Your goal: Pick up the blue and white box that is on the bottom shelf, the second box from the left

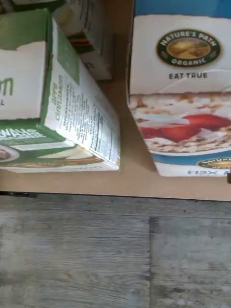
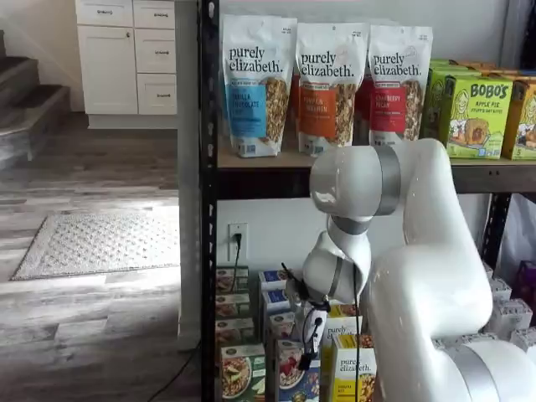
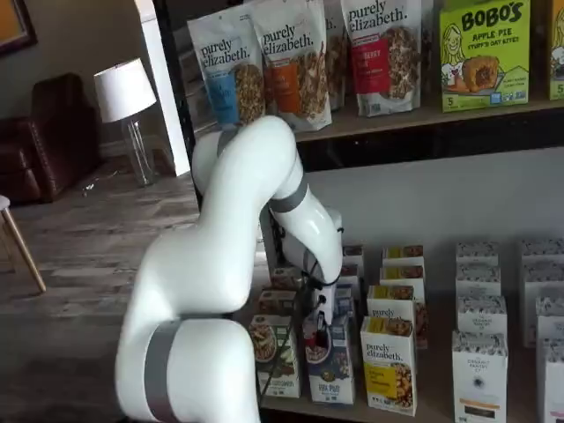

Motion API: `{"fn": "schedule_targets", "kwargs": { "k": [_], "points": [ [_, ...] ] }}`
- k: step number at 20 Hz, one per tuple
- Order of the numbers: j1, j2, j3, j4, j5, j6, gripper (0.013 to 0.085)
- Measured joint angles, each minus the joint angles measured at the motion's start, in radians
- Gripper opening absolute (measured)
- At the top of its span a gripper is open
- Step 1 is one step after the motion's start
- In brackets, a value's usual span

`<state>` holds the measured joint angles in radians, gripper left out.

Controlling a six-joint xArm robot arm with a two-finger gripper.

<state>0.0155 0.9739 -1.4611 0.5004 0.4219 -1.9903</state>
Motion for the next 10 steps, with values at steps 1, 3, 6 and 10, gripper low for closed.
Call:
{"fn": "schedule_targets", "kwargs": {
  "k": [1, 3, 6, 10],
  "points": [
    [0.001, 0.0, 0.001, 0.011, 0.0, -0.009, 0.085],
    [0.002, -0.001, 0.001, 0.027, 0.001, -0.021, 0.085],
    [0.004, -0.004, 0.004, 0.045, 0.005, -0.034, 0.085],
    [0.009, -0.009, 0.008, 0.068, 0.005, -0.05, 0.085]
  ]
}}
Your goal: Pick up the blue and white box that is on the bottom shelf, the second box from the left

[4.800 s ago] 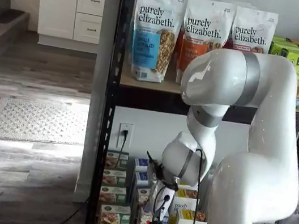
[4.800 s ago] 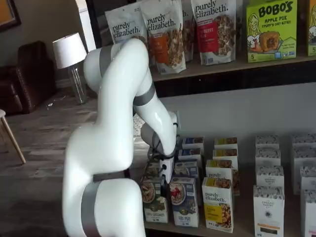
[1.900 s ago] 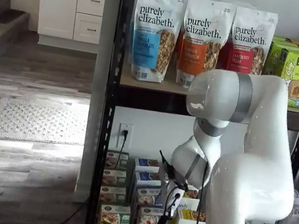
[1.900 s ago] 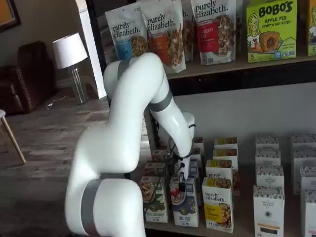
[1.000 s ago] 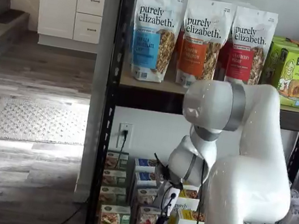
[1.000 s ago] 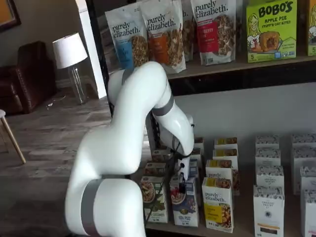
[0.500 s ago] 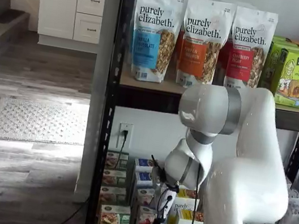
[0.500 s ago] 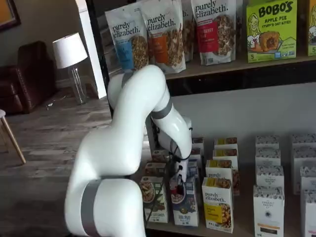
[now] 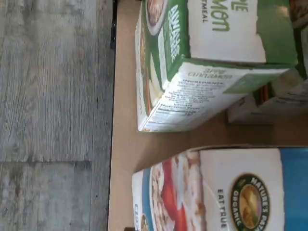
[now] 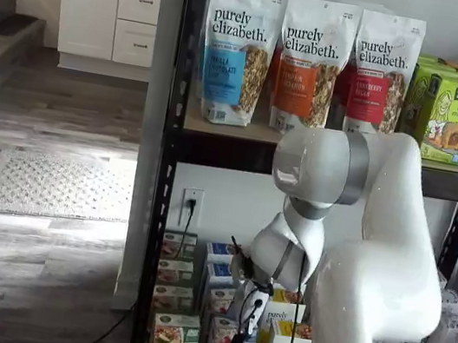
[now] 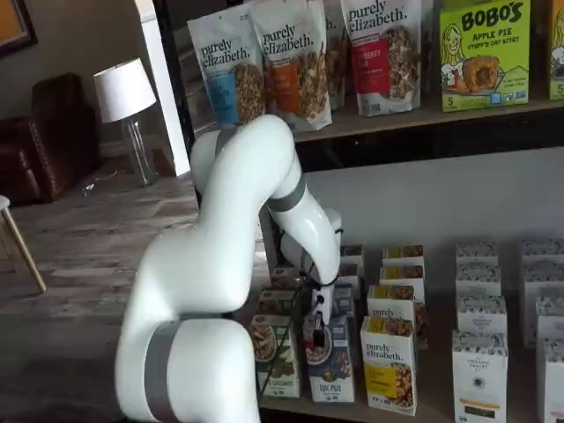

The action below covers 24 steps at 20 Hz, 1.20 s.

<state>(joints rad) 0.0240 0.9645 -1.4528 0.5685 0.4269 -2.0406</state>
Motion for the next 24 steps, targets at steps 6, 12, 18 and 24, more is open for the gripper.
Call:
{"fn": "schedule_targets", "kwargs": {
  "k": [6, 12, 18, 24],
  "points": [
    [0.003, -0.012, 0.007, 0.039, 0.001, -0.03, 0.085],
    [0.0, -0.021, 0.011, 0.065, -0.001, -0.054, 0.085],
    [-0.013, -0.015, -0.007, 0.038, 0.012, -0.04, 0.085],
    [-0.026, -0.005, -0.025, -0.011, 0.021, -0.007, 0.085]
  ]
}}
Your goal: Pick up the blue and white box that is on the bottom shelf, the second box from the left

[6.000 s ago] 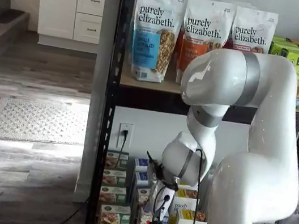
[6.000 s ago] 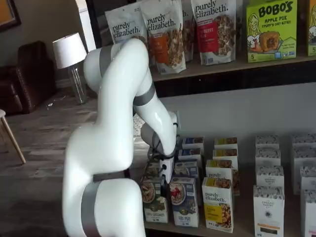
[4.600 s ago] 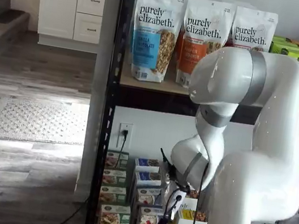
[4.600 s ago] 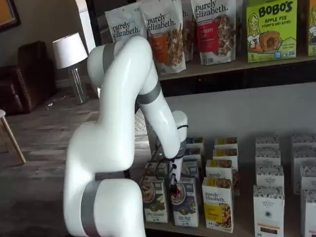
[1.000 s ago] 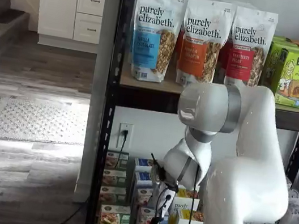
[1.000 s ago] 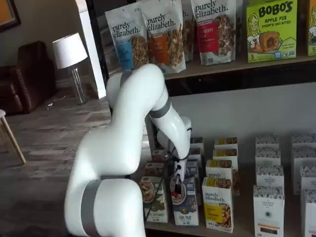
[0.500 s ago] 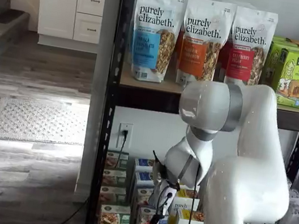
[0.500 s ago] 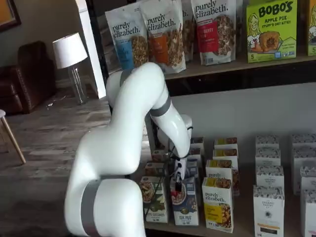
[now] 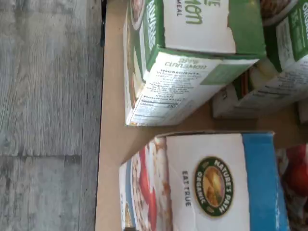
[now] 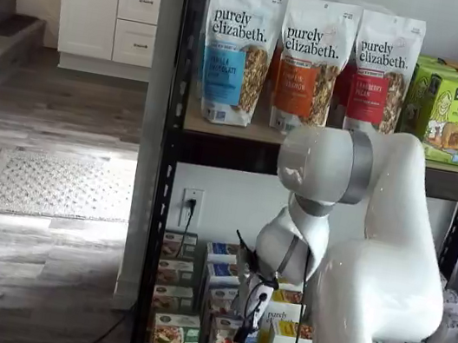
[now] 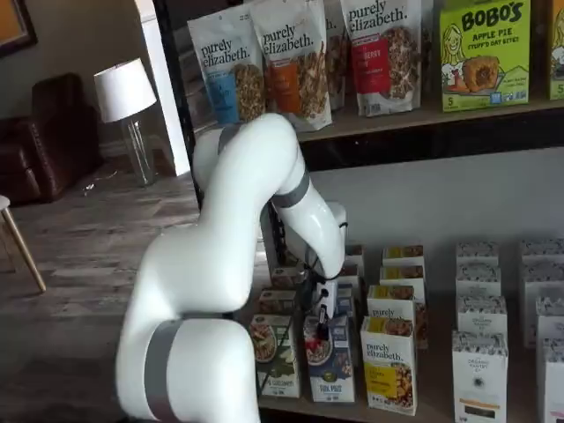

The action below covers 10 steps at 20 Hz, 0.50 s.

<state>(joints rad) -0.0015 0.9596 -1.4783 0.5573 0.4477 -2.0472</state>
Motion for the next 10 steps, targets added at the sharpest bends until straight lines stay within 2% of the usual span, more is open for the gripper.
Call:
{"fn": "schedule_targets", "kwargs": {
  "k": [5, 10],
  "points": [
    [-0.009, 0.014, -0.024, -0.095, 0.029, 0.075, 0.085],
    [-0.009, 0.028, -0.036, -0.138, 0.035, 0.113, 0.085]
  ]
}}
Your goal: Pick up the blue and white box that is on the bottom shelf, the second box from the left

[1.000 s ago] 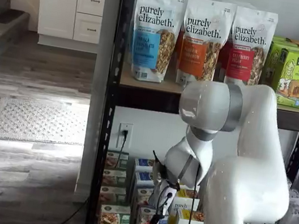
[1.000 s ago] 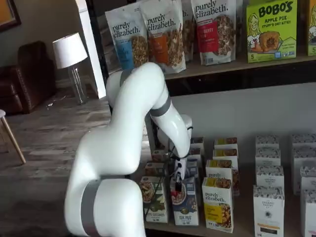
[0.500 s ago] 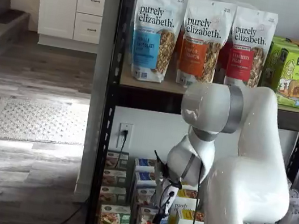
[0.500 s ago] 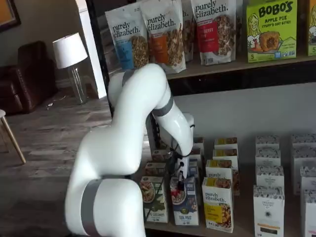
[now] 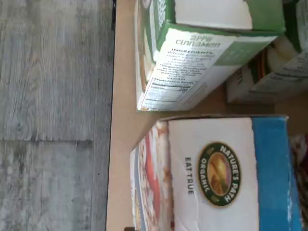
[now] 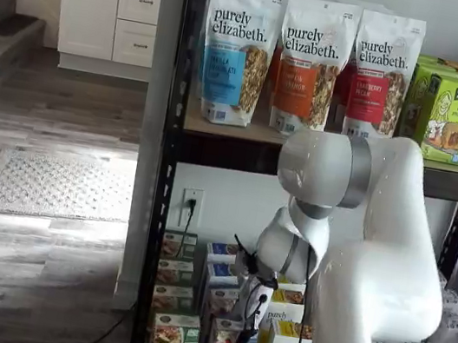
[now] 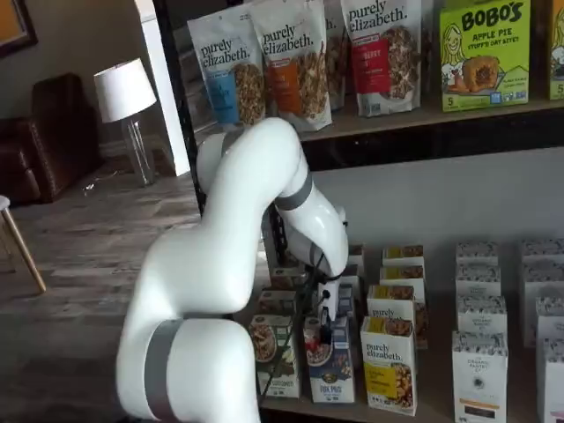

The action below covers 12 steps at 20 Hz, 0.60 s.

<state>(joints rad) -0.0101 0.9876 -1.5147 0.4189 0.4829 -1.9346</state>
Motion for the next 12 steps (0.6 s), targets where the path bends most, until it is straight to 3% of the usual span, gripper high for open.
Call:
{"fn": "schedule_targets", "kwargs": {
  "k": [6, 12],
  "points": [
    [0.004, 0.014, -0.008, -0.063, 0.004, 0.057, 0.085],
    [0.005, 0.019, -0.013, -0.087, 0.02, 0.079, 0.085]
  ]
}}
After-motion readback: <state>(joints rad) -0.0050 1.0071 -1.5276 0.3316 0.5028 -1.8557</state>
